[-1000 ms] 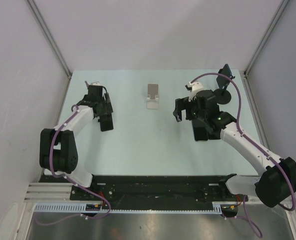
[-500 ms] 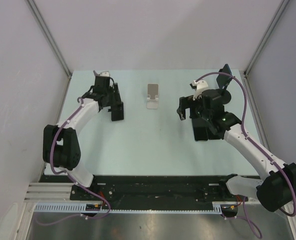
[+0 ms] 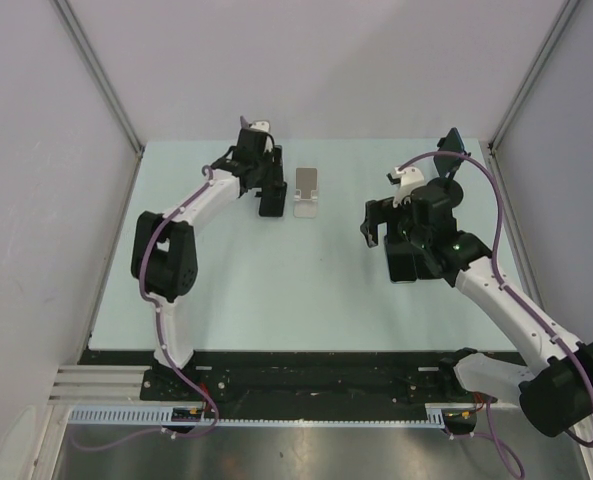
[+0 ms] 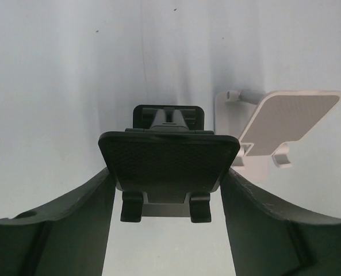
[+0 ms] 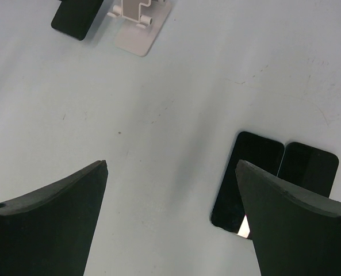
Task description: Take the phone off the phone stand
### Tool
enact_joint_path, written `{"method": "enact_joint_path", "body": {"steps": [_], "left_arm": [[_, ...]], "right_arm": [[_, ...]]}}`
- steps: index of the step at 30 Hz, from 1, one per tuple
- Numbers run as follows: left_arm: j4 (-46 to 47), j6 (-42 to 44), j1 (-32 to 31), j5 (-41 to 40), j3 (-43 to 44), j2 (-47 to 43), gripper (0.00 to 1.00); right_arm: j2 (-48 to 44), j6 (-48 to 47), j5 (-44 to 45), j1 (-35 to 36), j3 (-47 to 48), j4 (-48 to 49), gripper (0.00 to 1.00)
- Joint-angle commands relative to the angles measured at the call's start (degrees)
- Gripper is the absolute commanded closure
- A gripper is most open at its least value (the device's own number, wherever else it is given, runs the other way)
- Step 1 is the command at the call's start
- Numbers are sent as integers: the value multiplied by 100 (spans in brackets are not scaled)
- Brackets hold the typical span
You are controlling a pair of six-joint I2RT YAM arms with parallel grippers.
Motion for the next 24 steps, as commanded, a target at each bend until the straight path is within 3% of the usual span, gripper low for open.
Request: {"method": "enact_joint_path", "body": {"steps": [1, 20, 24], "left_arm": [[192, 357, -82, -60, 707, 214, 67], [244, 331, -223, 178, 1024, 962, 65], [244, 278, -223, 168, 963, 953, 53]], "right_arm": [[-237, -82, 249, -40, 2, -57, 0], [-167, -30, 240, -225, 2, -31, 0], [-114, -3, 135, -295, 2, 110, 0]]}}
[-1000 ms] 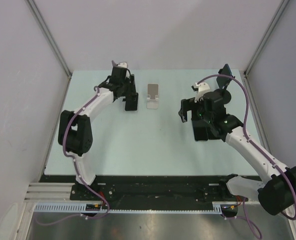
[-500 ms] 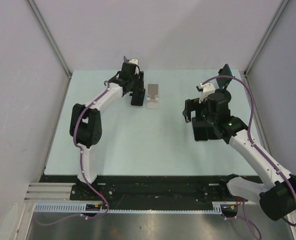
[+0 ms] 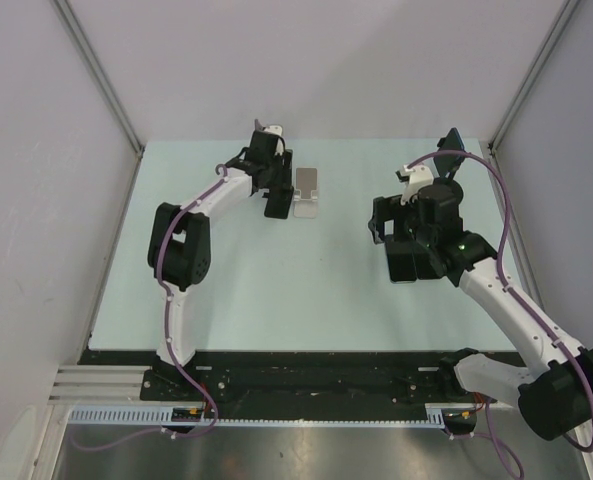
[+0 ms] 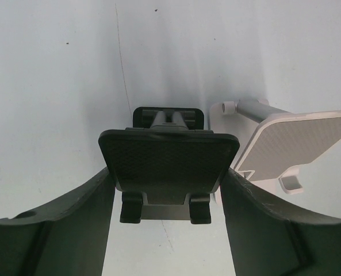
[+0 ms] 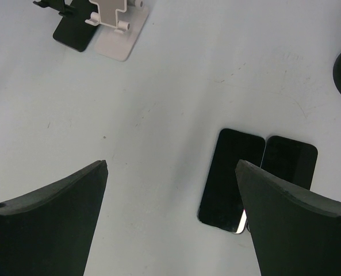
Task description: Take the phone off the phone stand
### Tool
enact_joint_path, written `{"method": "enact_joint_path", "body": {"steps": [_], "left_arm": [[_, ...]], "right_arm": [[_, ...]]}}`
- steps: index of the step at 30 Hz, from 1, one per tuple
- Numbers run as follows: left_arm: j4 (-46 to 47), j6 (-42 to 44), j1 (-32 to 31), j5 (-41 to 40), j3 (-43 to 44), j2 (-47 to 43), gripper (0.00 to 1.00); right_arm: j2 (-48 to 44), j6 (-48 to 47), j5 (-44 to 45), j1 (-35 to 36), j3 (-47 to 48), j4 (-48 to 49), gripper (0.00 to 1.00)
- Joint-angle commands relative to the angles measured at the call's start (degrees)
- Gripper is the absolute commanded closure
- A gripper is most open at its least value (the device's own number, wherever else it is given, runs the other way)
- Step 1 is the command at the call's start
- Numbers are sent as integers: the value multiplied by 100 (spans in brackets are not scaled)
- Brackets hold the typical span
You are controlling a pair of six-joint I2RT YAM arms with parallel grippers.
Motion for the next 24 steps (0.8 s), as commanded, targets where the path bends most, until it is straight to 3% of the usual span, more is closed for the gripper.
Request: {"method": "enact_joint_path", "body": {"steps": [1, 11, 24], "left_arm": [[155, -91, -53, 101, 176, -35, 53], [146, -584, -131, -163, -141, -237, 55], [155, -812, -167, -93, -176, -483, 28]], "right_arm": [[74, 8, -51, -107, 8, 248, 0], [223, 113, -446, -283, 17, 520, 0], [127, 122, -534, -424, 35, 485, 0]]}}
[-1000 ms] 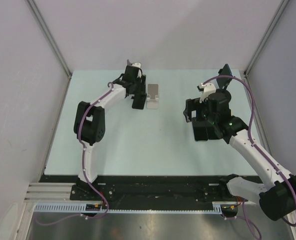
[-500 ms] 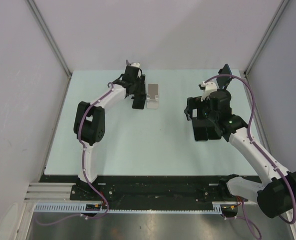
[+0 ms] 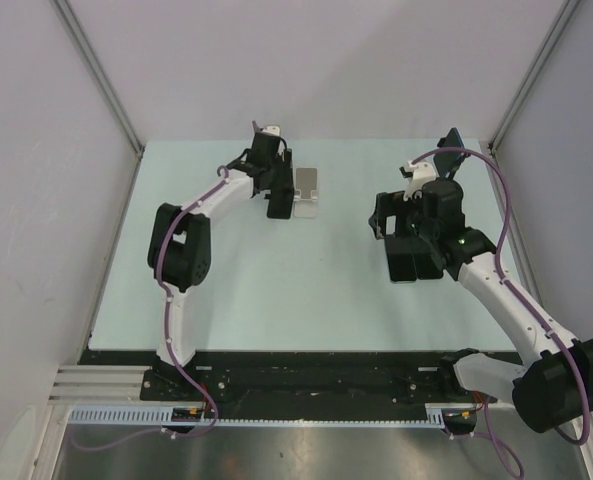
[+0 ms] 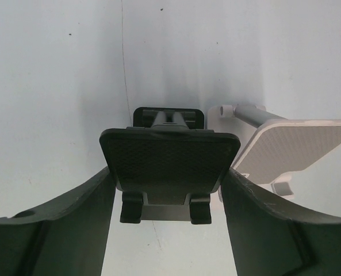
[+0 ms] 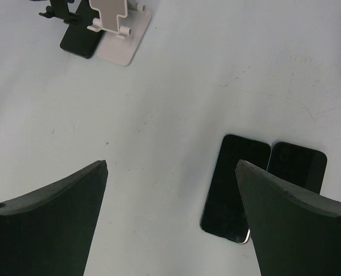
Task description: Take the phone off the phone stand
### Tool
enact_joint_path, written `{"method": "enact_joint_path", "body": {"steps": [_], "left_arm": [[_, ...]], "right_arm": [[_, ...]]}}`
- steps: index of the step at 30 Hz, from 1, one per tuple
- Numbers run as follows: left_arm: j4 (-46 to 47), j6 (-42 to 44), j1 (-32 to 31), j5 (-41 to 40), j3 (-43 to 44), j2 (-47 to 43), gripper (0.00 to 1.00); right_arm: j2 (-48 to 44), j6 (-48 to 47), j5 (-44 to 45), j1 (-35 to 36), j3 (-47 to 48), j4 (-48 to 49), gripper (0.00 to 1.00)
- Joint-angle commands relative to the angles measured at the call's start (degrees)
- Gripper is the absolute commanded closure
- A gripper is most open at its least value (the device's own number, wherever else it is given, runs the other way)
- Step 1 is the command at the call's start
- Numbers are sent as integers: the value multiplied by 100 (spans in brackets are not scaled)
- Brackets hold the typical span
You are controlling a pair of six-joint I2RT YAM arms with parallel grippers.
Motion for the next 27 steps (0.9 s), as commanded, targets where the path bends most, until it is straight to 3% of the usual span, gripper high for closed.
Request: {"method": "enact_joint_path", "body": {"steps": [1, 8, 16, 21, 27], "left_arm": [[74, -368, -106, 133, -138, -501, 27], [65, -395, -106, 124, -253, -773, 9], [65, -439, -36, 159, -639, -1467, 0], [65, -299, 61, 203, -1333, -2582, 0], [65, 176, 167, 124, -2765, -4269, 0]], "right_arm": [[-135, 61, -82, -111, 61, 195, 0], [-214, 70, -152, -208, 96, 194, 0], [-320, 8, -144, -471, 237, 71, 0], [-259, 105, 163, -813, 588, -139, 0], [49, 201, 866, -1166, 1334, -649, 0]]}}
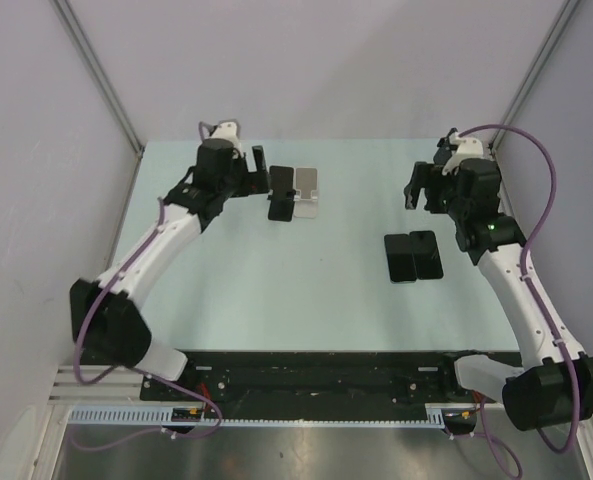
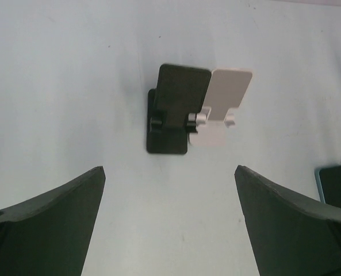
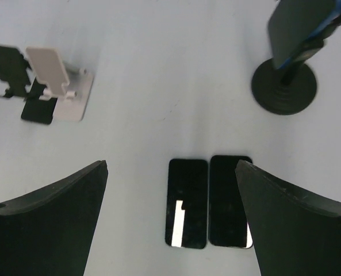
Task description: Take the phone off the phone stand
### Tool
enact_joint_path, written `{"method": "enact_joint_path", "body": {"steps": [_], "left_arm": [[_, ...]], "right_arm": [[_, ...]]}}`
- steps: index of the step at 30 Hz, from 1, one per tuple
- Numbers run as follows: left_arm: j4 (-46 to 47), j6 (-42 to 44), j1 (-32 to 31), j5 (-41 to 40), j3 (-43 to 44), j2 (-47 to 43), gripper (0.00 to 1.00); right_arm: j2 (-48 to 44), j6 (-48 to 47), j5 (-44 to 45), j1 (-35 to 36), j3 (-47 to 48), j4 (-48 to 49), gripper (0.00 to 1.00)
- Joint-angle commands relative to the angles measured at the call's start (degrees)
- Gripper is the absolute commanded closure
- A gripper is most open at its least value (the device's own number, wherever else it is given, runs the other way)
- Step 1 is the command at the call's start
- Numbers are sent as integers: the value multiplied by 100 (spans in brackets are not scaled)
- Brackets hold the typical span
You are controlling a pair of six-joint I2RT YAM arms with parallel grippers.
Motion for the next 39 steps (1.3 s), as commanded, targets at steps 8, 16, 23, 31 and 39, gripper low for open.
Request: {"method": "enact_joint_path", "body": {"steps": [8, 16, 23, 31, 39], "left_arm": [[4, 741, 139, -518, -2662, -2980, 0], [48, 1032, 139, -1415, -3139, -3368, 0], [109, 971, 139, -1416, -3182, -3359, 0], [127, 1006, 200, -1460, -3156, -3201, 0], [127, 997, 376, -1310, -3147, -3148, 0]], "right_arm": [[908, 222, 1049, -980, 1400, -581, 0], [2113, -471, 189, -1498, 2279, -240, 0], [2957, -1069, -576, -1762, 2701, 201, 4], [3827, -1422, -1060, -1876, 3351, 192, 16], [4057, -1510, -1649, -1894, 3581, 166, 66]]}}
